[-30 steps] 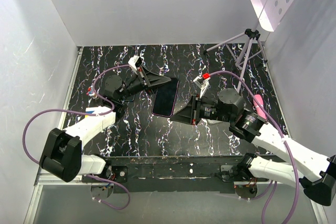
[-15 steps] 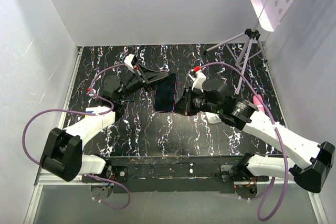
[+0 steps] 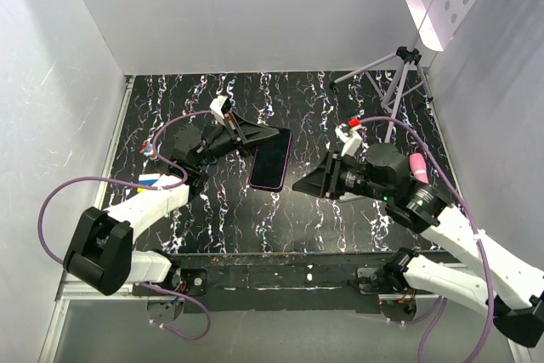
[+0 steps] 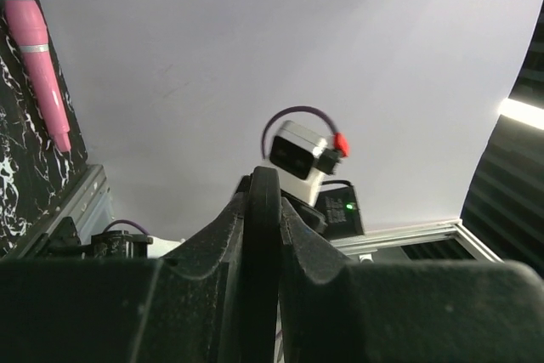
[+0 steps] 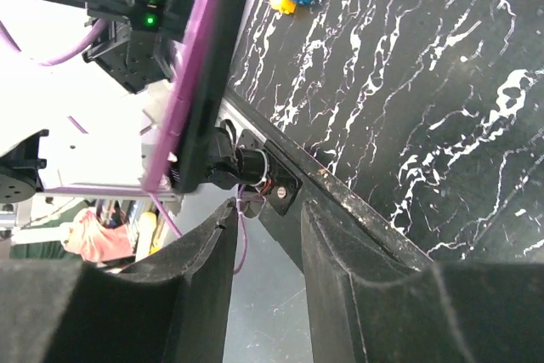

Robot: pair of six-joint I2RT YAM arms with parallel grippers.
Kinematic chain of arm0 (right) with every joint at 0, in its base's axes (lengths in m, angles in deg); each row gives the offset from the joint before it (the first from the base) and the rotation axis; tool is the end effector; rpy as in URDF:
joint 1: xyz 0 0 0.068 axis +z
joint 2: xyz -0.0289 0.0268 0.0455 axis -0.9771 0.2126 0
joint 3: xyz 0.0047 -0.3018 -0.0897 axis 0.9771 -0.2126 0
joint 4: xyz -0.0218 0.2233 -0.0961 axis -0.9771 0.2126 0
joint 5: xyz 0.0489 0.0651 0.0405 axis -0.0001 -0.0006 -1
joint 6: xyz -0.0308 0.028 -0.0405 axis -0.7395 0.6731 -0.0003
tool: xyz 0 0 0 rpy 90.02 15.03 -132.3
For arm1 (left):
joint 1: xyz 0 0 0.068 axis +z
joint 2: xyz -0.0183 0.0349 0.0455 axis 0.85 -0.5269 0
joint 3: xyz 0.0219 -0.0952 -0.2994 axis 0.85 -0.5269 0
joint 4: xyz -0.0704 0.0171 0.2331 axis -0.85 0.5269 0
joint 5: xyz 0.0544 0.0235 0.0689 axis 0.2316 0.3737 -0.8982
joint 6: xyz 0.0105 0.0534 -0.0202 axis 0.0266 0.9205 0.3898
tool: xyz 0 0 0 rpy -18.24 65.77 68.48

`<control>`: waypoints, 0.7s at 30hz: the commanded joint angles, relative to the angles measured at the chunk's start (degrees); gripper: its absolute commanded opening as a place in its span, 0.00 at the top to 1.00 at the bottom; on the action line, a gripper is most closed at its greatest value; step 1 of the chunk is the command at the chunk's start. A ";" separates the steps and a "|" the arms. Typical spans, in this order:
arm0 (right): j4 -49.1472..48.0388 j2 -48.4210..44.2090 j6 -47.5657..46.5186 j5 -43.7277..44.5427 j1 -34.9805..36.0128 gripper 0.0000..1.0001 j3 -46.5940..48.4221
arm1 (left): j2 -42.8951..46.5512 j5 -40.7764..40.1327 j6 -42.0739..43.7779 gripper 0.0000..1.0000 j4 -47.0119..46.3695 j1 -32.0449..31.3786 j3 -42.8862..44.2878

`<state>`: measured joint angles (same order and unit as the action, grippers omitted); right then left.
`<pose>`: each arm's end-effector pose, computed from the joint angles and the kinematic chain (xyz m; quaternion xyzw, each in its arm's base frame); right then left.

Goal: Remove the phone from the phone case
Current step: Remove the phone case from the phone.

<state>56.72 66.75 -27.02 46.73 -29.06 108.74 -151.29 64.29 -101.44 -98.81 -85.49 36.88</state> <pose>0.0955 0.1230 0.3904 -0.0755 0.7864 0.5134 0.3352 0.2234 -0.1430 0.3531 -0.1464 0.6370 -0.7387 0.1646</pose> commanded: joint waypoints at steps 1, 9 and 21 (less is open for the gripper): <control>-8.60 -6.96 9.89 -4.85 -3.66 0.57 -7.25 | 0.79 -0.01 -2.17 1.00 -3.17 -0.05 2.80; -41.32 -6.55 24.84 -15.50 -5.07 0.61 -15.97 | 1.48 -0.36 1.43 1.00 1.66 -0.05 4.11; -53.03 1.72 29.25 -18.67 -5.07 0.61 -16.15 | 2.27 -0.54 2.75 1.00 3.86 -0.05 4.99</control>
<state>9.75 67.86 1.35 29.29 -33.89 92.21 -151.51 64.34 -98.75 -94.22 -85.49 38.70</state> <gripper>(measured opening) 0.391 0.147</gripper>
